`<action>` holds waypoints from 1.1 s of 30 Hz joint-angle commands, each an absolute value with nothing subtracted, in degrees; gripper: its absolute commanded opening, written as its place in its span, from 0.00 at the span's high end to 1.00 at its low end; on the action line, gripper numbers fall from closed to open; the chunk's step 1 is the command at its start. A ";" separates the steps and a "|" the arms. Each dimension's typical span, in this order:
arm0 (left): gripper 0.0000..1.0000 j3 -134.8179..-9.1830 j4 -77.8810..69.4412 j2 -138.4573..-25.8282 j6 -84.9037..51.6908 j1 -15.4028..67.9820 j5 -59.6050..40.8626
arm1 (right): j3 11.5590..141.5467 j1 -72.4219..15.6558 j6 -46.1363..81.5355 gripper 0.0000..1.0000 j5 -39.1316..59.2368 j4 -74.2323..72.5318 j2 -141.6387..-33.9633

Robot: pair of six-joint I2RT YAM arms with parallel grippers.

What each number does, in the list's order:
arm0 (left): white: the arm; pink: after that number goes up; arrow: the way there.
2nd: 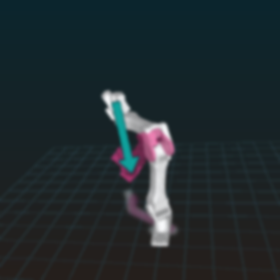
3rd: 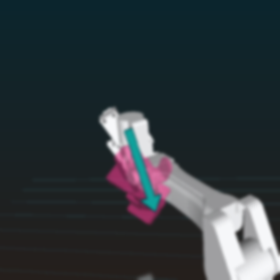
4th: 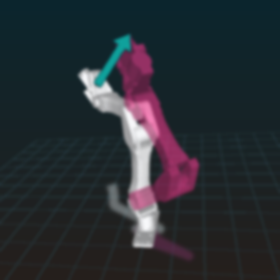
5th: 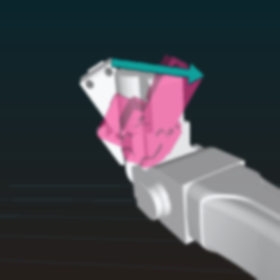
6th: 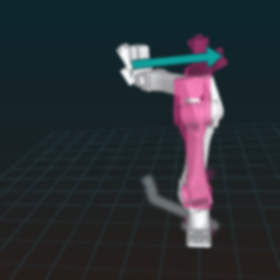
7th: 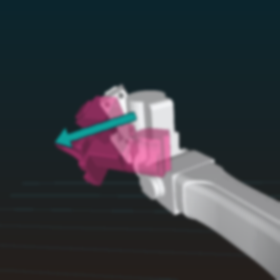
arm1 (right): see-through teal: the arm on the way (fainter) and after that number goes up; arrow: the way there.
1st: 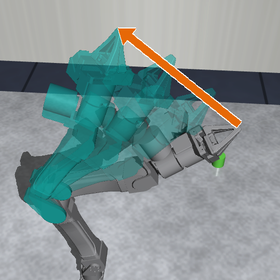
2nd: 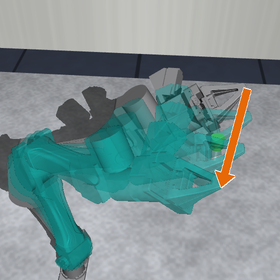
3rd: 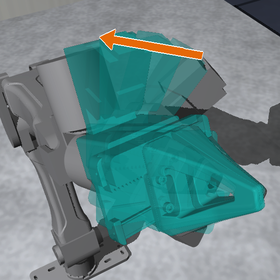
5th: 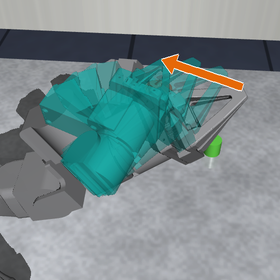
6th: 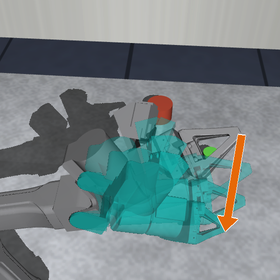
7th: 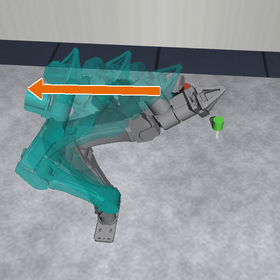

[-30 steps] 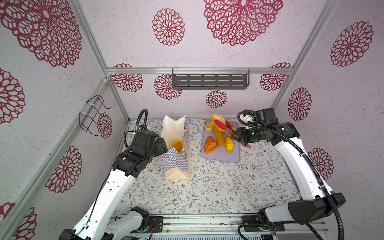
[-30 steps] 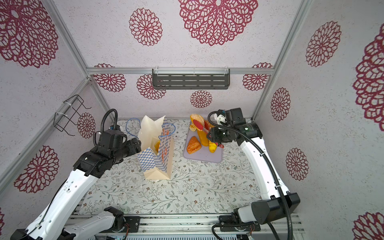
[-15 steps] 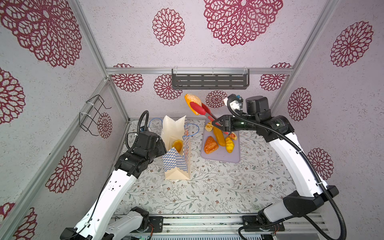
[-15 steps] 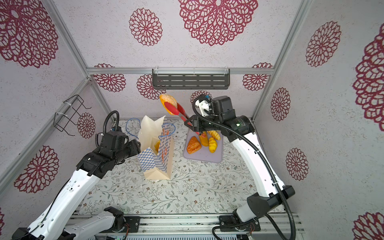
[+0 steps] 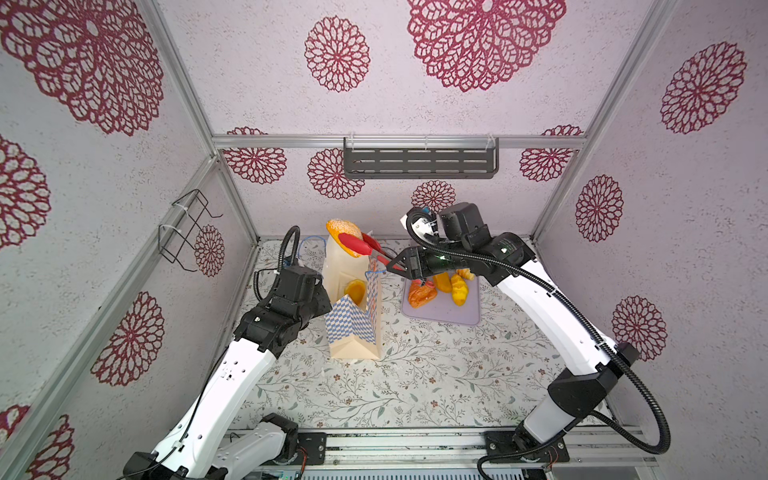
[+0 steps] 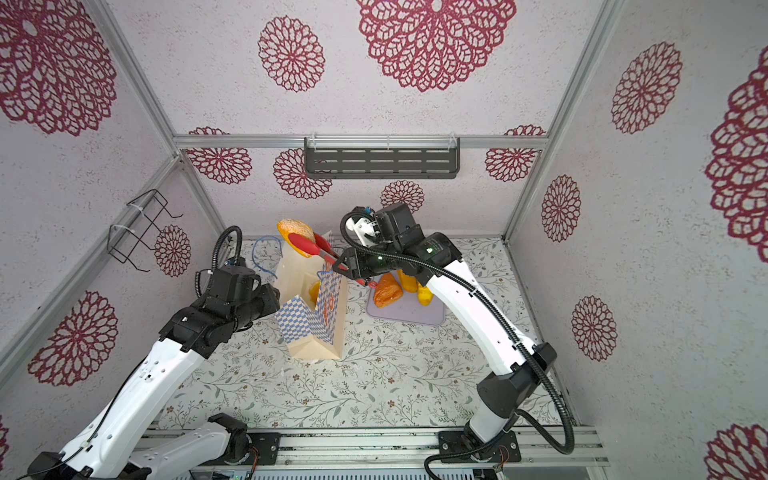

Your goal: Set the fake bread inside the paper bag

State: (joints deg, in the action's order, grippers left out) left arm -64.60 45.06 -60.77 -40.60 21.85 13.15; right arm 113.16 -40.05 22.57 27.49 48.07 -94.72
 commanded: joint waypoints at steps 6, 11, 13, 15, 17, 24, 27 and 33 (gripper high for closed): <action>0.73 -63.55 42.82 -59.57 -41.11 21.45 13.23 | 115.32 -40.78 21.39 0.56 26.44 48.07 -94.26; 0.75 -63.28 42.65 -59.48 -41.23 21.46 13.12 | 114.46 -40.87 21.10 0.53 26.04 48.68 -94.48; 0.75 -63.36 42.64 -59.37 -41.22 21.47 13.11 | 114.15 -40.87 21.01 0.51 26.01 48.78 -94.57; 0.75 -63.45 42.66 -59.39 -41.14 21.50 13.18 | 113.96 -40.95 20.95 0.49 26.02 48.84 -94.73; 0.75 -63.57 42.67 -59.30 -41.18 21.52 13.25 | 113.91 -40.96 20.77 0.47 25.98 48.91 -94.88; 0.76 -63.79 42.56 -59.58 -41.08 21.45 13.21 | 114.13 -41.02 20.76 0.43 26.36 48.52 -95.17; 0.76 -63.90 42.67 -59.70 -41.00 21.47 13.19 | 114.43 -40.96 20.65 0.43 26.65 48.45 -95.36; 0.76 -64.07 42.68 -59.91 -40.91 21.53 13.18 | 114.70 -40.95 20.74 0.41 27.07 47.98 -95.49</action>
